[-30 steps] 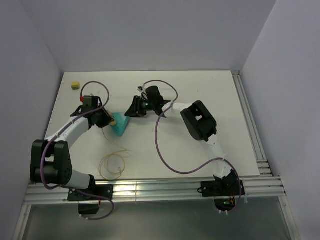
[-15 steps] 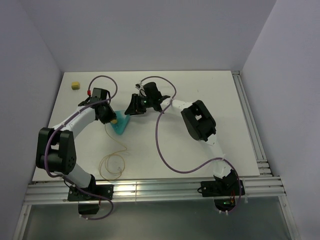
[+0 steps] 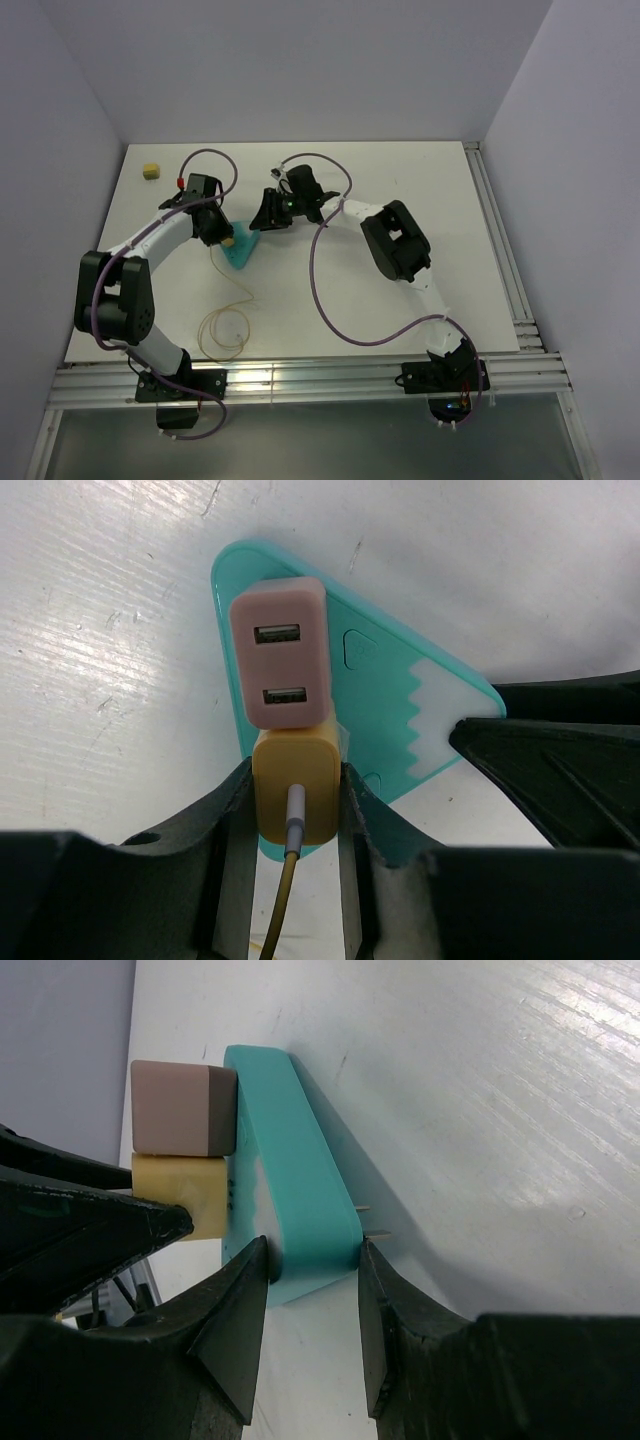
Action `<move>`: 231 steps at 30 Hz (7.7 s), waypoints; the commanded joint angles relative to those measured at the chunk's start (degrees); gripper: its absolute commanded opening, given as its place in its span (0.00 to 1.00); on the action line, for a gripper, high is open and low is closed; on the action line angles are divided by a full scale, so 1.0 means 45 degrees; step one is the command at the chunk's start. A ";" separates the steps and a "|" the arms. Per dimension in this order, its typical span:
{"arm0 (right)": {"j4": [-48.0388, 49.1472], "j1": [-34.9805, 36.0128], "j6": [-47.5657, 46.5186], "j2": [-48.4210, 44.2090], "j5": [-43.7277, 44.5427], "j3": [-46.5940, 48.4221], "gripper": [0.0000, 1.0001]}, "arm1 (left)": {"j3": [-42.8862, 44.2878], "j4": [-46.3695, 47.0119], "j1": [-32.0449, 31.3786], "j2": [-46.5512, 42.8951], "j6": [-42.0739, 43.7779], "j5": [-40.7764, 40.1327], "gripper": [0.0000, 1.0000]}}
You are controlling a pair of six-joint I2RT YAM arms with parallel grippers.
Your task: Insert the plug
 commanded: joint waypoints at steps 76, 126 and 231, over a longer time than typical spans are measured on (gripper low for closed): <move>0.2239 -0.0115 0.0969 -0.3778 0.1368 -0.5031 1.00 | -0.3021 -0.1104 0.0121 -0.8873 -0.0700 0.0675 0.95; 0.1613 0.0490 -0.0829 -1.1379 0.1077 -1.2828 0.96 | 0.5333 0.1630 0.5531 0.2582 -0.0332 -0.1915 0.86; 0.1399 0.0431 0.4228 -1.6884 0.2853 -1.5406 0.94 | 0.3390 1.2014 0.4946 -0.0280 -0.2335 0.6139 0.00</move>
